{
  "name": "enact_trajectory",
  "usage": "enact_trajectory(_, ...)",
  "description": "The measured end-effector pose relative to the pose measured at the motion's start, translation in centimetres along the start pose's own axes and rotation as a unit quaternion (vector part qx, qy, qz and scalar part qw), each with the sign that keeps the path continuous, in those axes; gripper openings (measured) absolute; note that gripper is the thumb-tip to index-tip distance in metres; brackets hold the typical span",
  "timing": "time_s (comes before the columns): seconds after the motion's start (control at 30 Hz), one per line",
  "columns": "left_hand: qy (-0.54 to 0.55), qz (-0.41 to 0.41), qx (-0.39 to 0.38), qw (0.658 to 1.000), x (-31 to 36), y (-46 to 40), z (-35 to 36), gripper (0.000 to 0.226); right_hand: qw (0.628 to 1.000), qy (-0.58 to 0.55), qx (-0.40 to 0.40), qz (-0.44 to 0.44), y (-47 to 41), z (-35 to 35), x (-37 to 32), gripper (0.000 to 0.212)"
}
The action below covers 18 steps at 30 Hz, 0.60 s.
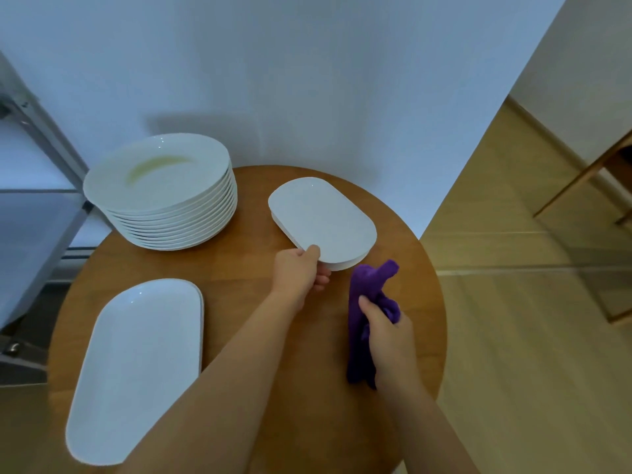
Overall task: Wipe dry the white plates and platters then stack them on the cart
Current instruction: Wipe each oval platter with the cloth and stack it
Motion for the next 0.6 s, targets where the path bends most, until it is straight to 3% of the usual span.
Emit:
enact_trajectory(0.17, 0.034, 0.008, -0.039, 0.999, -0.1, 3.4, -2.1, 0.019, 0.988, -0.138, 0.027, 0.059, 0.6, 0.3, -0.2, 0.028)
enact_trajectory(0.27, 0.014, 0.036, -0.066, 0.997, -0.7, 6.5, -4.0, 0.021, 0.975, -0.219, -0.020, 0.031, 1.6, 1.0, -1.6, 0.048)
enact_trajectory(0.53, -0.012, 0.064, -0.073, 0.995, -2.7, 13.8, -9.7, 0.022, 0.981, -0.168, -0.066, 0.063, 7.0, 0.9, -0.7, 0.022)
enact_trajectory(0.6, 0.052, 0.036, -0.069, 0.996, -3.2, 14.7, -10.9, 0.018, 0.979, -0.171, -0.082, 0.077, 8.8, 0.9, 0.1, 0.019)
Point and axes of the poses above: each hand's wrist, its own y-axis away from the middle knuckle, its own z-axis out of the palm, x = y × z, the point moved 7 cm from there along -y, towards the middle knuckle, and after that the axes turned 4 degrees about y, right-handed, at the moved point
